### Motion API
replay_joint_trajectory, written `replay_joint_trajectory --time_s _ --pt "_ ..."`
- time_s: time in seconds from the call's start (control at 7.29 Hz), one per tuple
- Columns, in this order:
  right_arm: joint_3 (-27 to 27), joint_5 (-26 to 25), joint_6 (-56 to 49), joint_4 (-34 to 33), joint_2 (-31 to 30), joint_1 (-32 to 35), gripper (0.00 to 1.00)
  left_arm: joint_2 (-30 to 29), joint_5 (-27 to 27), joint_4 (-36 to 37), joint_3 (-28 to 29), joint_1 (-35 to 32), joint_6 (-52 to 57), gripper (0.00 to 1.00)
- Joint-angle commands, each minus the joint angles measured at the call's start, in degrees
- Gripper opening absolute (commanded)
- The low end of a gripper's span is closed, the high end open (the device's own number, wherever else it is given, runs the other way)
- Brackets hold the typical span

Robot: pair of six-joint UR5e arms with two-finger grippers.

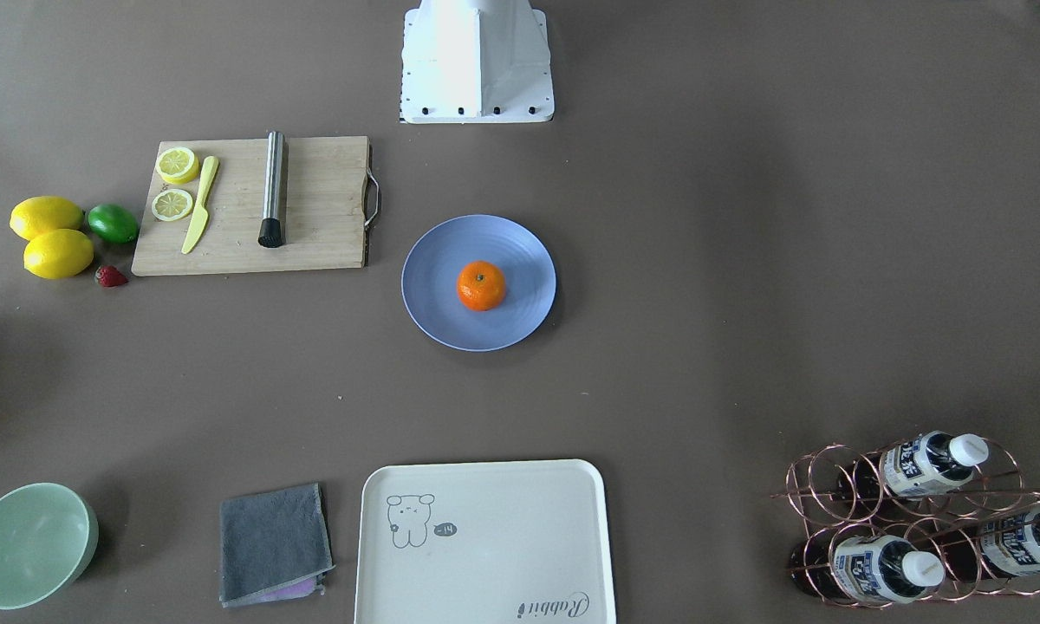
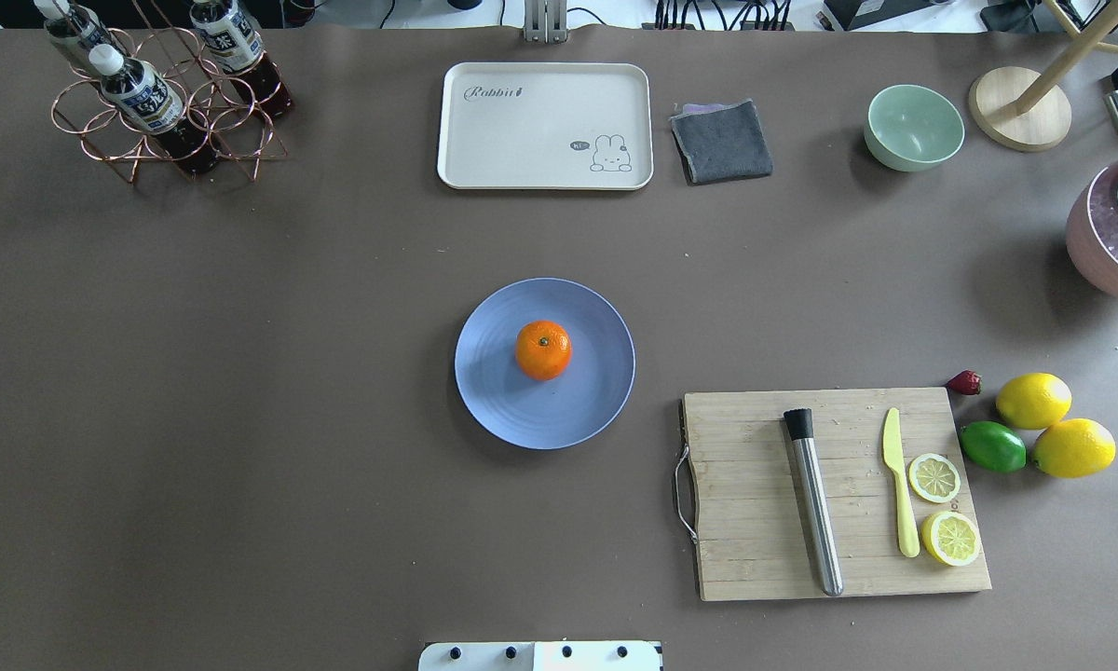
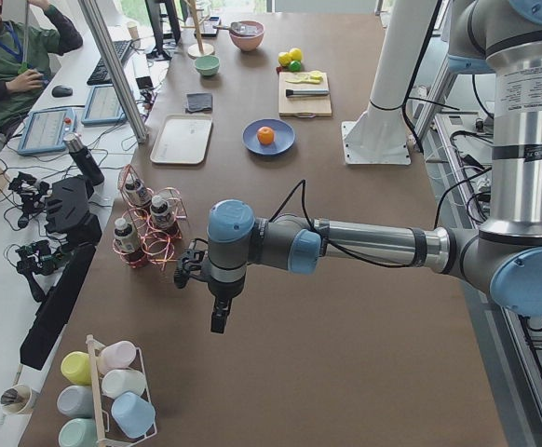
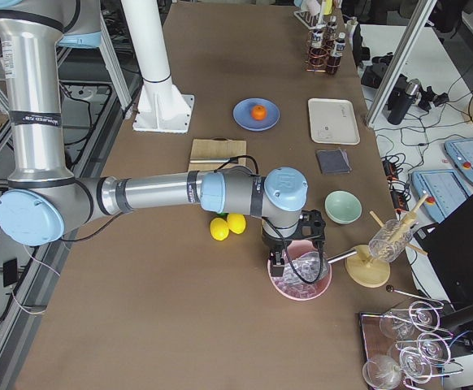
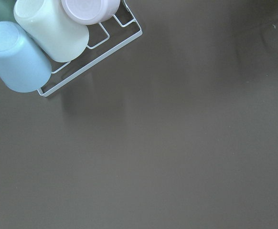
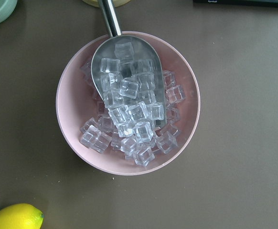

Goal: Pick orange to plate

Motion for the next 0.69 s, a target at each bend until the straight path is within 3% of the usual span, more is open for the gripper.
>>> replay_joint_trajectory --time_s 0.0,0.55 --pt "-0.08 0.12 -0.05 -0.05 0.00 0.00 1.00 -0.06 -0.07 0.00 0.00 -0.02 -0.17 0.98" --pt "-0.26 -0.06 0.22 0.04 0.18 -0.09 1.00 -0.50 0.02 0.00 0.88 0.07 -0.35 0.98"
